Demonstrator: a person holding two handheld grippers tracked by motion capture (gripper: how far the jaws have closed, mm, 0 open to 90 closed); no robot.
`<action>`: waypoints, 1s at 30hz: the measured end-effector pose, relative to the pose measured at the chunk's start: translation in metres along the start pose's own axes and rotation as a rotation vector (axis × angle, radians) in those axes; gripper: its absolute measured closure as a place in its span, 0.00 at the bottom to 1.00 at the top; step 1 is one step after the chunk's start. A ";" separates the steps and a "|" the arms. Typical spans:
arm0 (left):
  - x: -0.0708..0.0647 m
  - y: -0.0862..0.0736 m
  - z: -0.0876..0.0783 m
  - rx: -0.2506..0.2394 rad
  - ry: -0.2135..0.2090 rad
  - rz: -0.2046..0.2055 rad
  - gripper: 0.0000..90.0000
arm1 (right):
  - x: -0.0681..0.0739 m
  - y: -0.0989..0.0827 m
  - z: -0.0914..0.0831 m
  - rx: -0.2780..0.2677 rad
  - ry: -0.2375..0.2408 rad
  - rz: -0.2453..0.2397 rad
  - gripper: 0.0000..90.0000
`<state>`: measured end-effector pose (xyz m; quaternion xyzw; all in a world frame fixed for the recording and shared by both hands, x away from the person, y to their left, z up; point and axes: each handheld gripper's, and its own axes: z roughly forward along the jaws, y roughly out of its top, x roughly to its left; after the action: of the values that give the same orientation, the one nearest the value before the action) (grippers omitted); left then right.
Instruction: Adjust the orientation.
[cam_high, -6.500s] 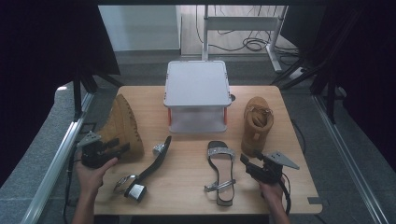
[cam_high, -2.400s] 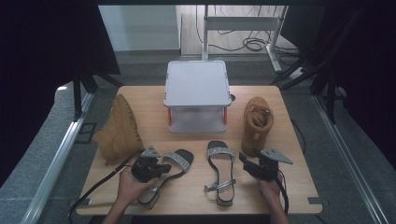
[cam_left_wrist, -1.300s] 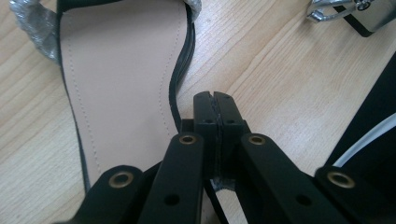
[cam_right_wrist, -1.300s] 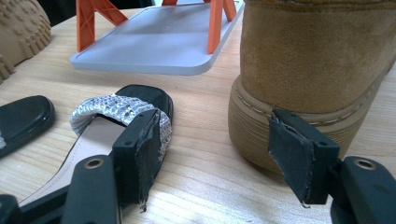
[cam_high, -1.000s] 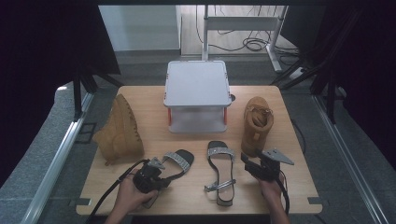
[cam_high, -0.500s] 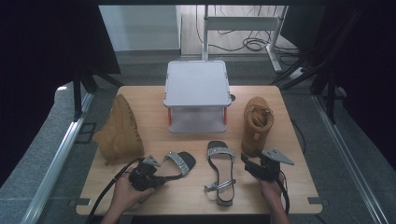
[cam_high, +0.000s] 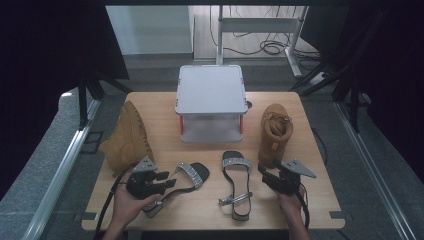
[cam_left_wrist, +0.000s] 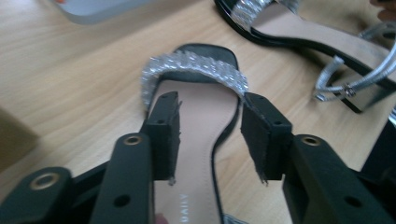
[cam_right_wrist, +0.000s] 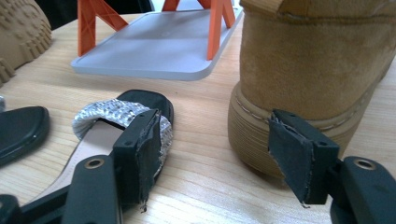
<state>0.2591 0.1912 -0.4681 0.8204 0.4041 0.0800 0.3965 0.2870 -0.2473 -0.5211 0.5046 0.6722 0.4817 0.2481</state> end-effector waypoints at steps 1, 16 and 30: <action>0.004 -0.001 -0.002 -0.009 0.015 -0.014 0.59 | 0.001 0.002 -0.001 -0.005 0.011 -0.004 0.42; 0.018 -0.005 -0.004 -0.036 0.045 -0.048 0.47 | 0.019 0.025 -0.027 0.015 0.120 -0.085 0.88; 0.020 -0.006 0.000 -0.009 0.054 -0.061 0.47 | 0.062 0.032 -0.040 0.045 0.237 -0.211 0.99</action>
<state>0.2687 0.2078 -0.4766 0.8033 0.4392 0.0918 0.3916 0.2455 -0.2052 -0.4663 0.3764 0.7565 0.4941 0.2048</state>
